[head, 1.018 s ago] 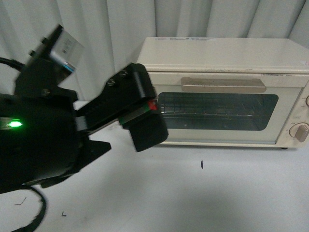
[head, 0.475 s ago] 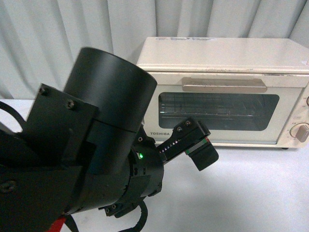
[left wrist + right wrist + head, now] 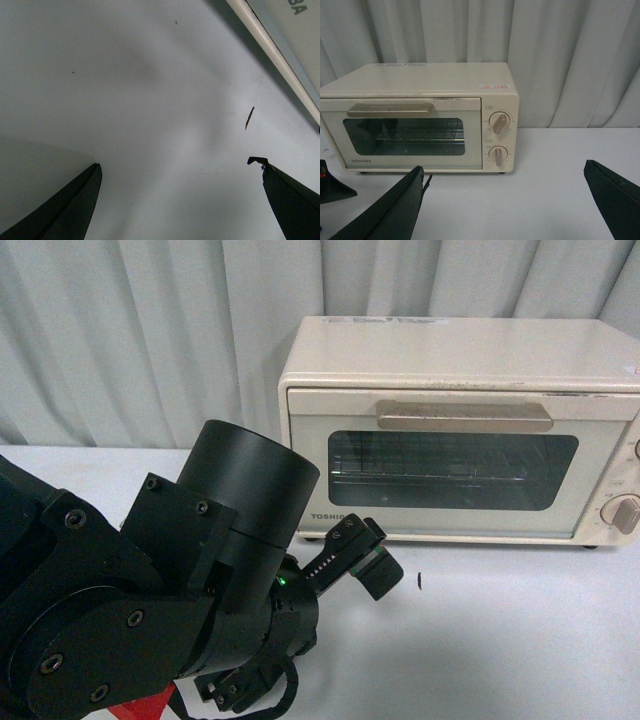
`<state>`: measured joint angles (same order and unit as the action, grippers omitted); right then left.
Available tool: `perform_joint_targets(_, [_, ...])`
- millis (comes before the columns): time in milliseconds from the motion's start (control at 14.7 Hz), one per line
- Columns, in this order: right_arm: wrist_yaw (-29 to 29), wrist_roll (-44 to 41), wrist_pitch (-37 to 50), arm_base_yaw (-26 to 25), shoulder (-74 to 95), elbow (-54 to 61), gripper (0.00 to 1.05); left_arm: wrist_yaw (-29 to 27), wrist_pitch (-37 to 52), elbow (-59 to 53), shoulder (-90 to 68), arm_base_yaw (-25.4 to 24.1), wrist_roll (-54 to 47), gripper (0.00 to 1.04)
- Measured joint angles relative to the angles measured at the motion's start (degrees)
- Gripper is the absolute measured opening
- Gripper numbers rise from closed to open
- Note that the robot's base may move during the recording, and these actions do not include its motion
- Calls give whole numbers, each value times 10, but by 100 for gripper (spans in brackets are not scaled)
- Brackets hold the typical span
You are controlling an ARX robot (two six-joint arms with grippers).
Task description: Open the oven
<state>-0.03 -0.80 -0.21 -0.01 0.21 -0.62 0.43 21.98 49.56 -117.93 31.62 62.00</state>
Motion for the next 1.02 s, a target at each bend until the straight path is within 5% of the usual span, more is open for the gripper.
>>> perform_joint_targets(747, [0, 0, 0, 0, 0, 0, 98, -5, 0, 0, -1, 1, 5, 98])
perform_joint_targets(815, [20, 11, -28, 6, 5, -6, 98, -5, 0, 0, -1, 1, 5, 98])
perform_joint_targets(950, [160, 115, -146, 70, 130, -76, 98, -5, -1, 0, -1, 1, 5, 98])
perform_joint_targets(1018, [180, 155, -117, 58, 169, -96, 98, -5, -1, 0, -1, 2, 5, 98])
